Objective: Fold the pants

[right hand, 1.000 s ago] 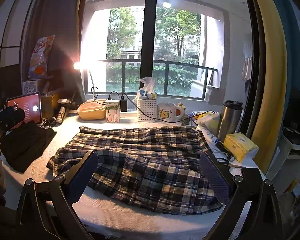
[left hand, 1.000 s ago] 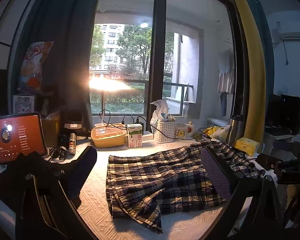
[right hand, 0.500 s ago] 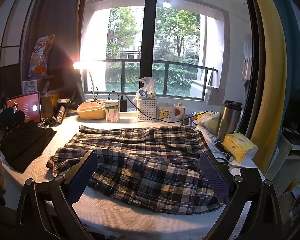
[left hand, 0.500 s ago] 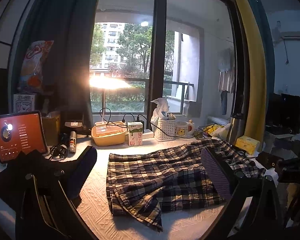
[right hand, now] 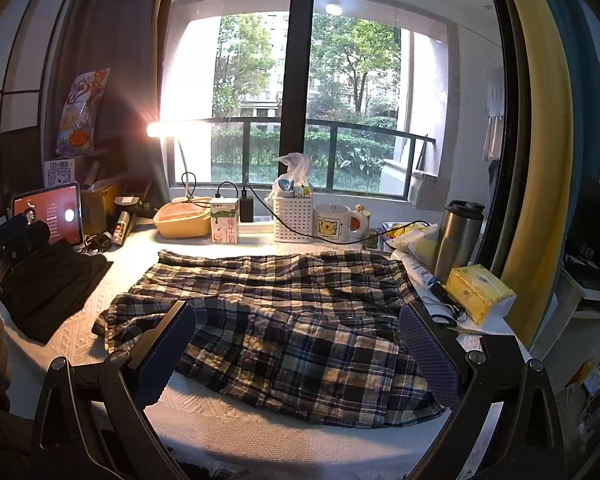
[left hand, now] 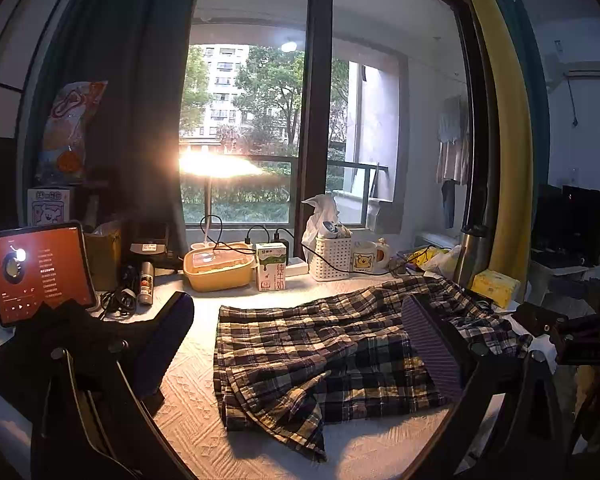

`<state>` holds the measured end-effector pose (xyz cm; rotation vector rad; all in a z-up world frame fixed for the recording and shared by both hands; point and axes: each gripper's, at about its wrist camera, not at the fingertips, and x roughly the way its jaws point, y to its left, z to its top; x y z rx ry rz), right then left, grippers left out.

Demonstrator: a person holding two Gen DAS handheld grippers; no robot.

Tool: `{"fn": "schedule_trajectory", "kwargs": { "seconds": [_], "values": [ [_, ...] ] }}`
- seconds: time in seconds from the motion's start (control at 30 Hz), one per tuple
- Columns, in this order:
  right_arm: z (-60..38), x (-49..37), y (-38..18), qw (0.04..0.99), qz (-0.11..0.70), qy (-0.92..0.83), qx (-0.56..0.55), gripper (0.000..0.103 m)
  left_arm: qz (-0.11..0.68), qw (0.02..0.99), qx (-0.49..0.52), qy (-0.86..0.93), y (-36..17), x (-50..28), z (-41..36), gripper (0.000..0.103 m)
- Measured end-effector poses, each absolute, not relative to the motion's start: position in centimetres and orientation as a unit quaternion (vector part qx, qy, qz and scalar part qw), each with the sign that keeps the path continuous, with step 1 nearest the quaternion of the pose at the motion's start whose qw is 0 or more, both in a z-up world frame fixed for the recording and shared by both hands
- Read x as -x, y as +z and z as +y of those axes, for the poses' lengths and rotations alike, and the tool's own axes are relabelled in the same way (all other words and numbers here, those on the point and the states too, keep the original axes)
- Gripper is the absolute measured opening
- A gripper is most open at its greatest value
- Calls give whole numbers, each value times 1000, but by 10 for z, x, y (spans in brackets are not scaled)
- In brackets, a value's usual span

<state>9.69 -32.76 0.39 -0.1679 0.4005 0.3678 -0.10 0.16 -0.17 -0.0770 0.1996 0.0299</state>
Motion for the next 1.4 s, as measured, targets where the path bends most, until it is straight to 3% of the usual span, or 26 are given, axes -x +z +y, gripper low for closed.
{"fn": "schedule_trajectory", "kwargs": {
  "seconds": [1.4],
  "values": [
    [-330, -102, -6, 957, 209, 180, 85, 102, 105, 994, 20, 14, -2, -4, 3, 102]
  ]
}}
